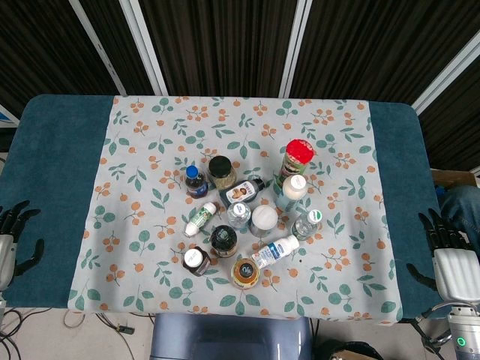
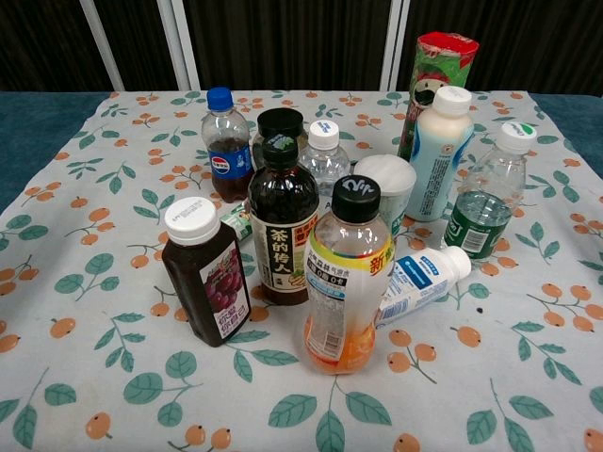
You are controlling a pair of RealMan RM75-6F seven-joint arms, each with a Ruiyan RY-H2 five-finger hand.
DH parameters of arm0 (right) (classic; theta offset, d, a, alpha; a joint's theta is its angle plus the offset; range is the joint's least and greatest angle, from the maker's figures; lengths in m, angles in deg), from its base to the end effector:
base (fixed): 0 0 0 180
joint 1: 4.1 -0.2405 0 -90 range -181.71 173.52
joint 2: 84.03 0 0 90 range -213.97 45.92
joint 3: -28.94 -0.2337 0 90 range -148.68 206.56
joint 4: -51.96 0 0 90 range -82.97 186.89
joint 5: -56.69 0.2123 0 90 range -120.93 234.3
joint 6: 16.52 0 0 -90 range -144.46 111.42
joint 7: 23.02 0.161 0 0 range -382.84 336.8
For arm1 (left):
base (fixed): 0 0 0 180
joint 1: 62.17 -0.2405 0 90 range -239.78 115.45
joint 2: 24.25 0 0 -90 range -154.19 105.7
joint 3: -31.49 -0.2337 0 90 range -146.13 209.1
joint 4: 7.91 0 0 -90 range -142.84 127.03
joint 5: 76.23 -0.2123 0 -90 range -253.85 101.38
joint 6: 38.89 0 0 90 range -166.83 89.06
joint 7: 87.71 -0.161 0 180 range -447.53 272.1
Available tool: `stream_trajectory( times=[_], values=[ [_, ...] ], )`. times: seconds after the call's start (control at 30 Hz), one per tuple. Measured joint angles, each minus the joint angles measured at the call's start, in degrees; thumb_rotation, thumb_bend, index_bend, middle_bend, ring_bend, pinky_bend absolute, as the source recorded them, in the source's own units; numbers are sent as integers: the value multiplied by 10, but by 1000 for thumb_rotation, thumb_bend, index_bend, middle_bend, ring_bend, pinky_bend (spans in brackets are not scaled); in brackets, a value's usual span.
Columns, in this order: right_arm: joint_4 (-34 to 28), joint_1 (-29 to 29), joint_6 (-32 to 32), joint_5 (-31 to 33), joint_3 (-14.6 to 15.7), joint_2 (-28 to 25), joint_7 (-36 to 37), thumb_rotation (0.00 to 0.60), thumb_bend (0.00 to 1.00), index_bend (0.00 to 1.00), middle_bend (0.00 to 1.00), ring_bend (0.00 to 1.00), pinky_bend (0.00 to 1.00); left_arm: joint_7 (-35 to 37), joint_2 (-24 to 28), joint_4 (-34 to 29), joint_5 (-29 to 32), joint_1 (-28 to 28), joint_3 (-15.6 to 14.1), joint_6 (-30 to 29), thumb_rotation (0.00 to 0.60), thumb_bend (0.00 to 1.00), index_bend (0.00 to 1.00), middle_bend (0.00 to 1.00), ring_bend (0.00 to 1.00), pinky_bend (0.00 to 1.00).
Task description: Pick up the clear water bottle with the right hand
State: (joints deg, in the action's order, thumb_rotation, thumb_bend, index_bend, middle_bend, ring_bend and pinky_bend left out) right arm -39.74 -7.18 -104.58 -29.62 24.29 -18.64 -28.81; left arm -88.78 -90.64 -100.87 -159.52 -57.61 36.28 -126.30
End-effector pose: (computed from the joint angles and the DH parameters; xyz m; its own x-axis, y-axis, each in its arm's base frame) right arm -0.2911 -0.1936 0.1538 0.4749 0.0665 0.8775 -0.8799 0.0190 0.4748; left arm -0.2884 0.2011 0.1482 0.3608 -0.0654 0.9304 0.9326 0.0388 -0.3589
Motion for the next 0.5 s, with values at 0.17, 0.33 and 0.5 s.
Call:
stream_trajectory(
  times=[0.17, 0.33, 0.5],
  values=[
    [-3, 0, 2, 1, 0, -1, 1, 600, 231, 25, 11, 118, 227, 0, 0, 0, 0, 0, 0, 0, 600, 423, 210, 99, 117, 66],
    [-5, 0, 3, 1, 0, -3, 13, 600, 230, 25, 10, 118, 227, -1, -1, 1, -3, -1, 0, -3, 600, 423, 209, 99, 117, 66],
    [-5, -1, 4, 1, -1, -6, 36, 600, 230, 25, 11, 118, 227, 2, -4, 6, -10, 0, 1, -9, 600, 423, 208, 99, 117, 67]
  ],
)
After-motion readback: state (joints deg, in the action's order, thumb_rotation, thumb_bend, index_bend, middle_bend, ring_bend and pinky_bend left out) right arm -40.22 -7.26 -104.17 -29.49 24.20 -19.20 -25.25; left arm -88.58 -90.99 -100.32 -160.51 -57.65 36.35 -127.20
